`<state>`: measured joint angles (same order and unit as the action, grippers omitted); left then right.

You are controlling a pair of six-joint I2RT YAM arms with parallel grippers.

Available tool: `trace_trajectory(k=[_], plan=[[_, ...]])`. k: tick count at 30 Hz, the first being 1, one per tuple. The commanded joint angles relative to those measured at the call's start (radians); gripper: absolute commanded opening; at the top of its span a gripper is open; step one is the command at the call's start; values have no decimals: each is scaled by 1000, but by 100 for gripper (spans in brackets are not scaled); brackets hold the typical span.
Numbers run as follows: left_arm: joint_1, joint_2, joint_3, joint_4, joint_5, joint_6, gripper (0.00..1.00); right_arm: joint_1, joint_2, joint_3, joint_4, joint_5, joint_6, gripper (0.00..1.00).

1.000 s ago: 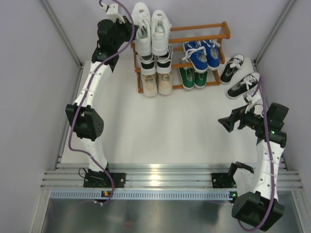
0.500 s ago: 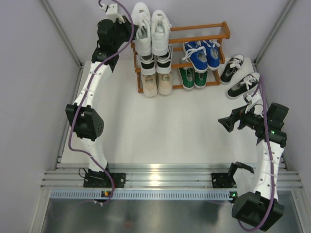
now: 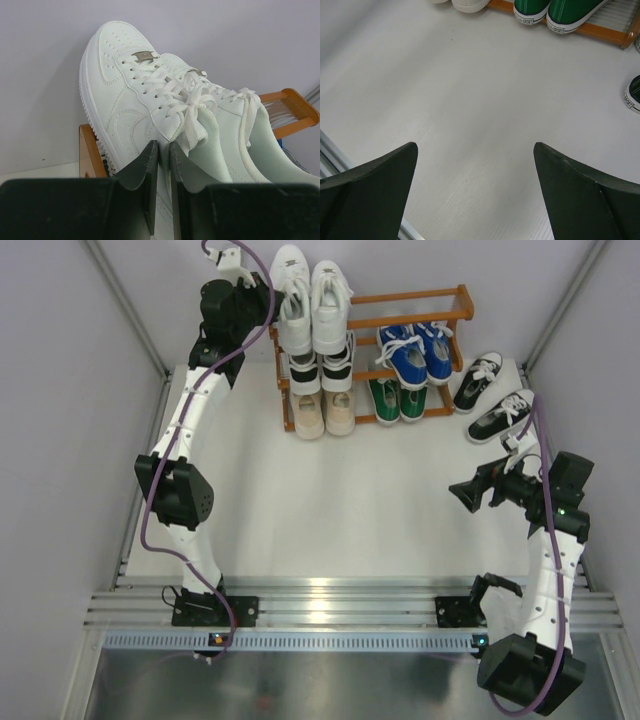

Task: Place and organize the shoes onto the shoe shelf
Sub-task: Adjust the shoe at the shoe shelf.

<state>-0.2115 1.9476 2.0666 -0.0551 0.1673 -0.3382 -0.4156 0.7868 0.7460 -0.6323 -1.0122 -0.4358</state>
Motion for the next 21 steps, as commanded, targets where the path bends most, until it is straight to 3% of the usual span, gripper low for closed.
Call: trace_trajectory(k=[1, 21], plan=[[-5, -87, 73, 97, 9, -25, 8, -17, -1, 3, 8, -29, -24, 99], [-5, -98, 78, 78, 3, -16, 7, -15, 0, 3, 6, -31, -24, 99]])
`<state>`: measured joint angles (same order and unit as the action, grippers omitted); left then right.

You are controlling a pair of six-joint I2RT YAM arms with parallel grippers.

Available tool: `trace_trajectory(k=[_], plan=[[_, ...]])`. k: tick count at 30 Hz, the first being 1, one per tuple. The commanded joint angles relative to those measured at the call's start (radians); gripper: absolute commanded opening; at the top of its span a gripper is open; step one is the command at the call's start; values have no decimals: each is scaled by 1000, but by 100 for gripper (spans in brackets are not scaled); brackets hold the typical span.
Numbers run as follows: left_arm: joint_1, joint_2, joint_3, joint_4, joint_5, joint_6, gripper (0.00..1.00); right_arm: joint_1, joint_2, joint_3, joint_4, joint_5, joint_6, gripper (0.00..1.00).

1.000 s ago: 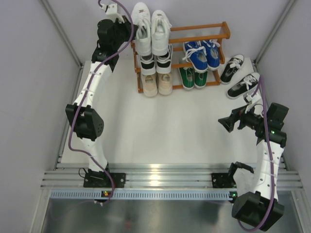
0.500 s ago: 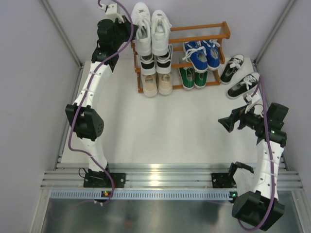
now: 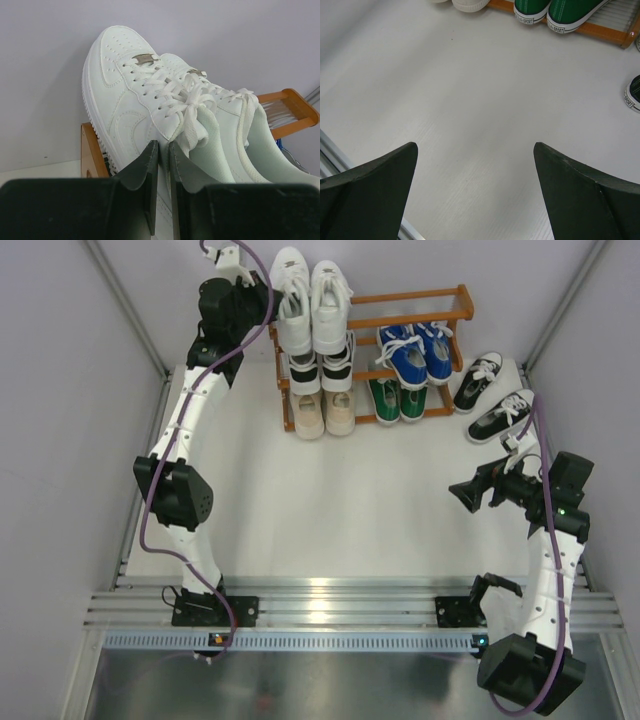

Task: Place and organize the shoes onto the shoe shelf
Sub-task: Adjust the shoe at the shoe shelf.

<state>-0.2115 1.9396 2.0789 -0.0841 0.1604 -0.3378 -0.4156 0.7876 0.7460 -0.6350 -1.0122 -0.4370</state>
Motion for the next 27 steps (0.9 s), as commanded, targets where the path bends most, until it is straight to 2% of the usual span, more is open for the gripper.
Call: trace_trajectory(k=[1, 22, 27], plan=[[-5, -93, 64, 113, 14, -20, 7, -17, -2, 3, 9, -31, -25, 99], [3, -128, 17, 127, 10, -20, 7, -17, -1, 1, 9, -31, -25, 99], [3, -119, 1, 124, 10, -18, 10, -17, -2, 1, 11, -31, -25, 99]])
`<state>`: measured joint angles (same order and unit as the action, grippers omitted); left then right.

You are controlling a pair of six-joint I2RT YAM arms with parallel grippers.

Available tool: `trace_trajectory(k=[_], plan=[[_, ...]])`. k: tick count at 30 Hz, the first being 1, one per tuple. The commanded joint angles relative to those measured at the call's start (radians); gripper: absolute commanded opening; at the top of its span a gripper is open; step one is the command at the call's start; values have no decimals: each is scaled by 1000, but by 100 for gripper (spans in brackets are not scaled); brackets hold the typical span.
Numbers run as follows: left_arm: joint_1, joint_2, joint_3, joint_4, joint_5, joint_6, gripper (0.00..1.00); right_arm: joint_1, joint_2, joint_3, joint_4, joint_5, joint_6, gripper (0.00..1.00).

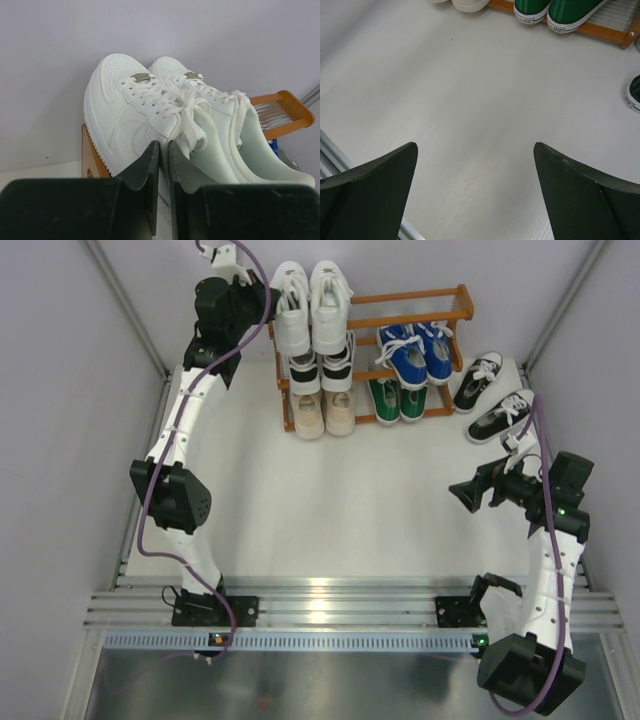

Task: Place and organize the shoes onto the shoe shelf
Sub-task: Adjust the shoe at the shoe shelf.

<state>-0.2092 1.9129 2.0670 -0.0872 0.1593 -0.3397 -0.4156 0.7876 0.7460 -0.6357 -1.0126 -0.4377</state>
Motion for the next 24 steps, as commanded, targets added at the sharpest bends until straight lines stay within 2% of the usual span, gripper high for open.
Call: trace_trajectory(k=[1, 24], plan=[[1, -89, 8, 126, 11, -15, 10, -17, -1, 3, 10, -30, -24, 99], [1, 26, -67, 126, 57, -13, 21, -18, 1, 3, 7, -30, -27, 99]])
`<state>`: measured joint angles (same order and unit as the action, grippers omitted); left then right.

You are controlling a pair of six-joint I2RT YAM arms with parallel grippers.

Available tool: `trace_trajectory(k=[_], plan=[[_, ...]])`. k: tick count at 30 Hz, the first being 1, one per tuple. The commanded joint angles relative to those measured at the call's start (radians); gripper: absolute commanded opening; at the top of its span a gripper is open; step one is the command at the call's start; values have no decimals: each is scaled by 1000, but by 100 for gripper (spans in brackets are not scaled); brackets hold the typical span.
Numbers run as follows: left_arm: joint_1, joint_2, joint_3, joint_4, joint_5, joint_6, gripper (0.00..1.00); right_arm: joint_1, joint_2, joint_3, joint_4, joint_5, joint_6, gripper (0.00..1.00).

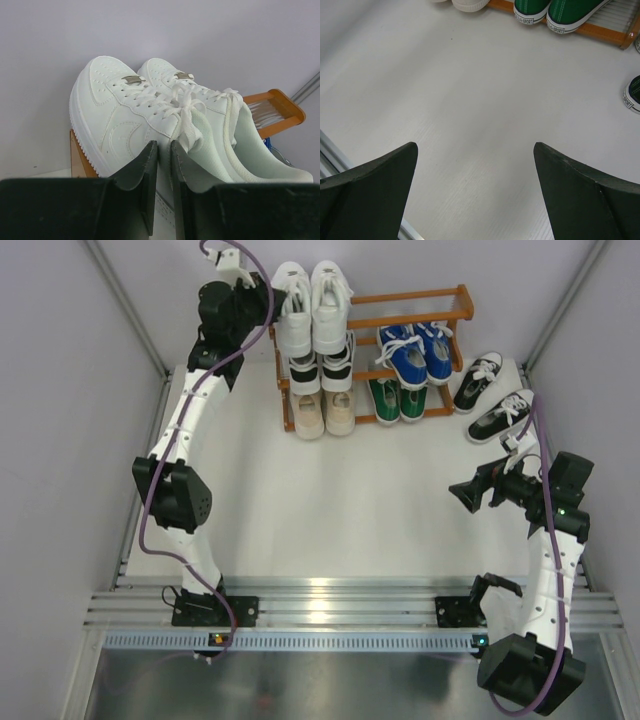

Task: Place and organize the shoes onto the shoe shelf
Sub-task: Adjust the shoe at the shoe shelf.

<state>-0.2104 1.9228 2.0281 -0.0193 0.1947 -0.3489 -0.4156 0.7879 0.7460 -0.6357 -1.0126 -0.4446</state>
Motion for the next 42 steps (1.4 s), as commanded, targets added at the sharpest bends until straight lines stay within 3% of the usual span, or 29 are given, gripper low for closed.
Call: trace_trajectory(k=[1, 5, 16, 42], plan=[[2, 16, -34, 58, 23, -4, 22, -18, 1, 1, 8, -30, -20, 99], [2, 15, -43, 61, 31, -2, 24, -18, 1, 3, 7, -32, -20, 99], [2, -25, -88, 71, 45, -1, 45, -20, 1, 3, 8, -32, -20, 99], [17, -142, -89, 108, -9, -21, 61, -20, 1, 3, 7, -30, -22, 99]])
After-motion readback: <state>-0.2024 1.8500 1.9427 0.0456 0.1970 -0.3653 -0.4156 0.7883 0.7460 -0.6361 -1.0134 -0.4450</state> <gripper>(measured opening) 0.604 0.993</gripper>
